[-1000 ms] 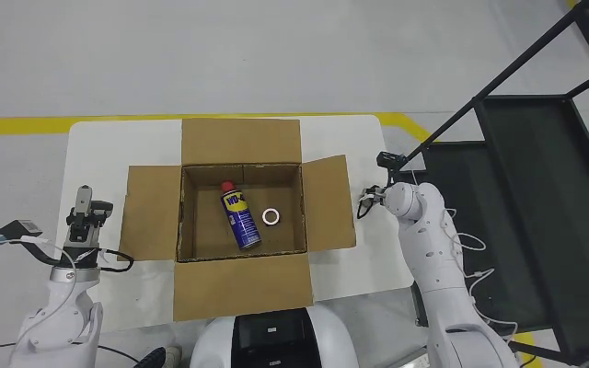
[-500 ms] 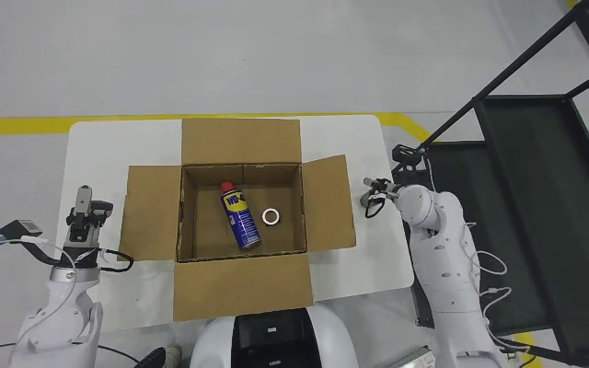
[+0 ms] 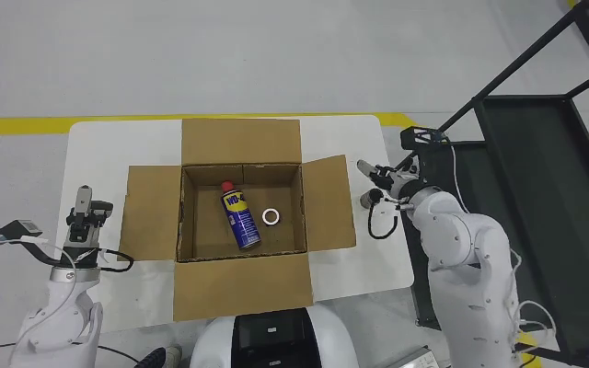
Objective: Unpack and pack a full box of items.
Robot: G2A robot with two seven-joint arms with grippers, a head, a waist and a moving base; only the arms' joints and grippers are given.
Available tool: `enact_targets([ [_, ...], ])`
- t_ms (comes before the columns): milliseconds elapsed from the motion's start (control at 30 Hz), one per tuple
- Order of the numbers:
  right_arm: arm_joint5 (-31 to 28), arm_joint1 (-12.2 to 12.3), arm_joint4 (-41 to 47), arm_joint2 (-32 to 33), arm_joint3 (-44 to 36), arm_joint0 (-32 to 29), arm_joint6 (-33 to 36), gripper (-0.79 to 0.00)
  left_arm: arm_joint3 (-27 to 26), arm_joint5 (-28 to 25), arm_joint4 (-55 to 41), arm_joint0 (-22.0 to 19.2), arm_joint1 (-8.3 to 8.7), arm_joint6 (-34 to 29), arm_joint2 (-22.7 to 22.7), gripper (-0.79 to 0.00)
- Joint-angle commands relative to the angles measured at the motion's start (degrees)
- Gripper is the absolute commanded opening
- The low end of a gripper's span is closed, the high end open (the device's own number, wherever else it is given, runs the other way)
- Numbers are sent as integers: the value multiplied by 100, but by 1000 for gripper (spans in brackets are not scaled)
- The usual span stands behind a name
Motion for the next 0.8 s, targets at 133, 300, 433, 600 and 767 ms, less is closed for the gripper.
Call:
enact_targets([
  [133, -289, 15, -163, -812, -486, 238, 518, 0, 0, 0, 0, 0, 0, 0, 0, 0],
  [300, -188, -25, -614, -1920, -305, 730, 943, 0, 0, 0, 0, 0, 0, 0, 0, 0],
  [433, 185, -127, -757, -2819, 318, 1277, 1203, 0, 0, 0, 0, 0, 0, 0, 0, 0],
  [600, 654, -309, -651, -3684, 1306, 1981, 1276, 0, 0, 0, 0, 0, 0, 0, 0, 0],
  [767, 1131, -511, -472, -4308, 2204, 2494, 1254, 0, 0, 0, 0, 0, 0, 0, 0, 0],
])
